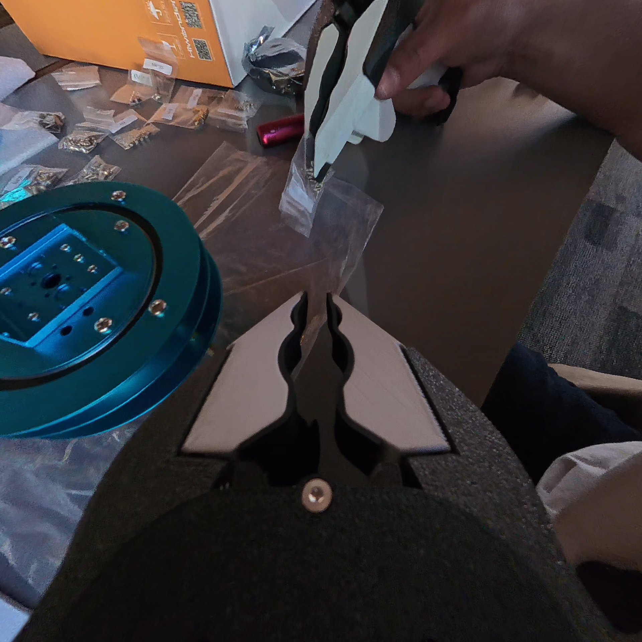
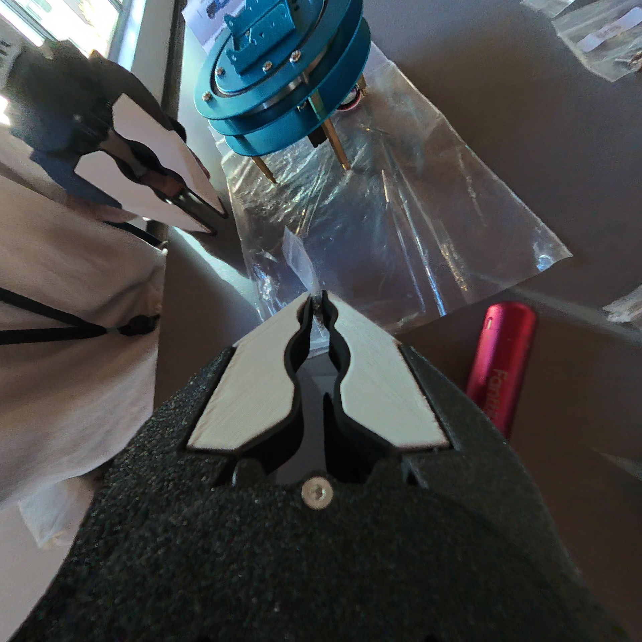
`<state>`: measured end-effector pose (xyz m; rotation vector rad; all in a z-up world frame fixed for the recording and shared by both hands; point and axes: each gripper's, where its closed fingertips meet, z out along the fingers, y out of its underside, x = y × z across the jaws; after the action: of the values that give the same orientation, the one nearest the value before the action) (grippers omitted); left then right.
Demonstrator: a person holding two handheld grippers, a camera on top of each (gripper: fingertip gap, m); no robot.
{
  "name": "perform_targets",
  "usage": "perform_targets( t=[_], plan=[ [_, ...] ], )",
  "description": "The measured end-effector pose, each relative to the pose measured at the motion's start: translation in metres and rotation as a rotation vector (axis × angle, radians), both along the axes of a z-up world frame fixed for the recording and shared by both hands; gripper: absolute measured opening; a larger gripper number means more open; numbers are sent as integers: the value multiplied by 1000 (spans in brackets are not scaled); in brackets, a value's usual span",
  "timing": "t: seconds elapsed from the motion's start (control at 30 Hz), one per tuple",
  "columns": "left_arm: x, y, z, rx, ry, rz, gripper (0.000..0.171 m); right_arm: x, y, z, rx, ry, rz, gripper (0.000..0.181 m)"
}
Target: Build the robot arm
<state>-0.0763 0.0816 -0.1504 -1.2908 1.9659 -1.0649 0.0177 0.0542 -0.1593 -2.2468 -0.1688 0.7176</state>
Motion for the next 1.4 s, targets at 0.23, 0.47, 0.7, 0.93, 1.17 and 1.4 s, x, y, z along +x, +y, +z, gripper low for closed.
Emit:
perform_targets(
  t=[0.23, 0.47, 0.7, 0.93, 1.17, 1.4],
  plan=[
    [-15, 21, 25, -89, -78, 47, 10, 0, 1, 8, 42, -26, -15, 3],
    [-38, 62, 45, -142, -138, 164, 10, 7, 1, -4, 10, -151, -19, 3],
    [-52, 70, 44, -116, -149, 188, 10, 4, -10, 8, 68, -262, 53, 3],
    [-29, 24, 42, -77, -65, 5, 20, -1, -15, -10, 6, -338, 122, 3],
    [38, -26, 36, 107, 41, -140, 21, -4, -18, -23, -27, -366, 149, 10],
    [69, -34, 5, 180, 119, -115, 18, 6, -25, -10, 22, -350, 120, 3]
  ],
)
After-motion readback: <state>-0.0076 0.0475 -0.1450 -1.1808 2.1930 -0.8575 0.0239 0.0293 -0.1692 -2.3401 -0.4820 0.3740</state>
